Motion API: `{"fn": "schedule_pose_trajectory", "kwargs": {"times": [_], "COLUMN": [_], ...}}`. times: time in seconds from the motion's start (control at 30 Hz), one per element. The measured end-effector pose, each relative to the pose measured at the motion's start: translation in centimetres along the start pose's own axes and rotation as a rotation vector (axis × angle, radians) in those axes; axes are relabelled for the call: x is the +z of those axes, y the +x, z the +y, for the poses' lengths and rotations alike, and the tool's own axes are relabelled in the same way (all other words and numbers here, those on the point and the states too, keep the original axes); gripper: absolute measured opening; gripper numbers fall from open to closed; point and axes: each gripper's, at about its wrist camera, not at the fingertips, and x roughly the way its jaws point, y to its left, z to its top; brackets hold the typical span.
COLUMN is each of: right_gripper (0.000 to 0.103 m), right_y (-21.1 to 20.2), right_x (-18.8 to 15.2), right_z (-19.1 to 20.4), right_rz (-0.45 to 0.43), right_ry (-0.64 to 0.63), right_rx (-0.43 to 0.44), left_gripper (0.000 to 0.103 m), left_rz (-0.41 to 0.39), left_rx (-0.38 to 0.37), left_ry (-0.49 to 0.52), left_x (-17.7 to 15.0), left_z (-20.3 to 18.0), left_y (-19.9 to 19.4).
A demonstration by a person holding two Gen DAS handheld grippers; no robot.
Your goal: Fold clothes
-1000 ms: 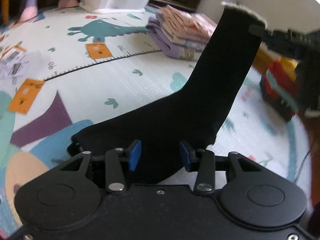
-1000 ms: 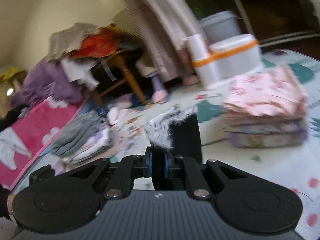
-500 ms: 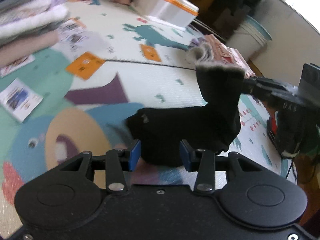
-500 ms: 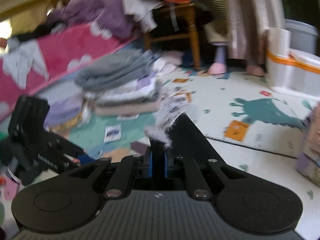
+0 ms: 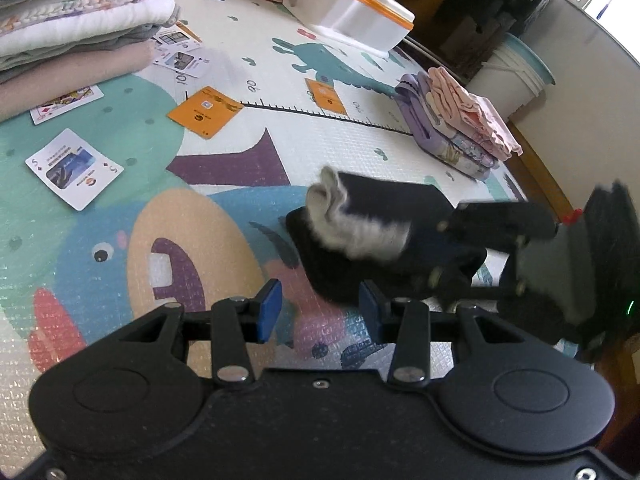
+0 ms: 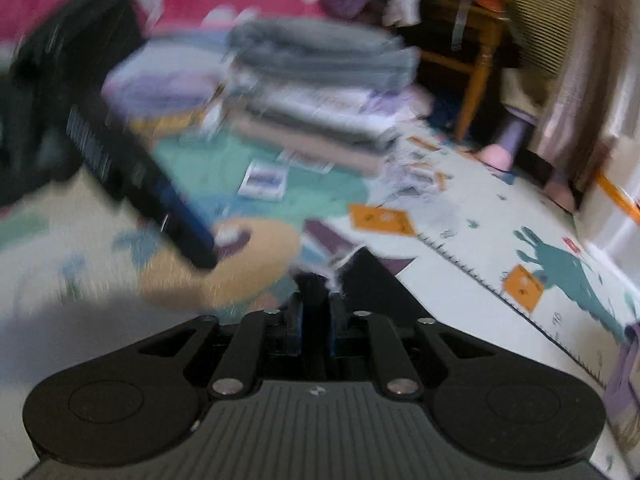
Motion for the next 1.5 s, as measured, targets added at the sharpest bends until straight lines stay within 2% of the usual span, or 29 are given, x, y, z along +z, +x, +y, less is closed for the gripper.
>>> {"fn": "schedule_pose_trajectory", "kwargs": {"times": [0.07, 0.17, 0.27, 0.37, 0.43, 0.5, 0.57, 0.6, 0.67, 0.73, 0.83, 0.97, 1.07, 1.1, 1.17, 1.23, 1.3, 1.43, 1.5], "right_gripper": [0.036, 0.038, 0.037, 0.036, 0.036, 0.037, 0.037, 0.037, 0.037, 0.037, 0.040, 0.046, 0.054, 0.055, 0.056, 0.055, 0.056, 0.054, 0.054], "right_y": [-0.7, -3.7, -6.8, -8.7, -8.5, -8.0, -6.9, -6.0, -4.8, -5.1, -6.3, -7.8, -6.2, -5.2, -3.6, -1.7, -1.8, -2.5, -4.3], "right_x": [-0.3, -0.7, -1.9, -3.6, -5.0, -6.3, -7.5, -8.2, -9.9, -10.6, -9.9, -8.9, -7.7, -7.3, -7.5, -8.9, -10.6, -9.3, -8.7], "right_z": [1.0, 1.3, -0.3, -3.6, -5.5, -6.7, -7.0, -6.6, -5.6, -4.5, -4.8, -5.4, -6.3, -6.7, -7.3, -8.6, -9.6, -9.2, -8.5], "right_rz": [-0.024, -0.075, -0.106, -0.121, -0.101, -0.083, -0.049, -0.008, 0.045, 0.015, 0.006, -0.067, -0.095, -0.095, -0.068, 0.016, -0.026, 0.015, -0.043], "right_ry": [-0.048, -0.056, 0.030, 0.137, 0.175, 0.184, 0.164, 0.141, 0.078, 0.010, 0.046, 0.032, -0.004, -0.011, 0.003, 0.081, 0.195, 0.186, 0.149], "right_rx": [0.027, 0.060, 0.026, -0.091, -0.147, -0.178, -0.170, -0.155, -0.153, -0.178, -0.181, -0.198, -0.177, -0.168, -0.140, -0.080, -0.048, -0.073, -0.104], "left_gripper": [0.041, 0.041, 0.041, 0.041, 0.040, 0.029, 0.024, 0.023, 0.023, 0.023, 0.024, 0.025, 0.036, 0.037, 0.037, 0.037, 0.037, 0.037, 0.037], "left_rz": [-0.013, -0.039, -0.063, -0.076, -0.064, -0.020, 0.045, 0.061, 0.035, 0.049, 0.063, -0.024, -0.040, -0.021, 0.020, -0.015, -0.010, 0.021, 0.006], "left_rx": [0.002, 0.020, 0.039, 0.038, 0.047, 0.095, 0.158, 0.170, 0.162, 0.167, 0.164, 0.151, 0.157, 0.166, 0.181, 0.175, 0.175, 0.180, 0.180], "left_ry": [0.013, 0.078, 0.188, 0.319, 0.415, 0.519, 0.598, 0.593, 0.603, 0.656, 0.699, 0.692, 0.717, 0.710, 0.693, 0.703, 0.681, 0.717, 0.742], "left_x": [0.5, 1.4, 2.5, 3.7, 3.7, 2.6, 1.1, 0.5, -0.4, -0.5, -0.4, 1.1, 1.5, 1.4, 0.8, -0.5, -0.4, 0.3, 0.2], "left_z": [-0.4, -1.7, -3.9, -6.7, -8.7, -9.5, -9.2, -8.3, -7.3, -7.8, -8.4, -9.6, -10.0, -9.6, -8.4, -7.4, -7.3, -8.2, -8.5], "left_y": [-0.1, -0.1, 0.4, 2.0, 3.6, 5.8, 8.2, 9.0, 9.3, 9.0, 8.2, 6.7, 7.7, 8.5, 10.1, 10.8, 11.1, 10.2, 9.5]}}
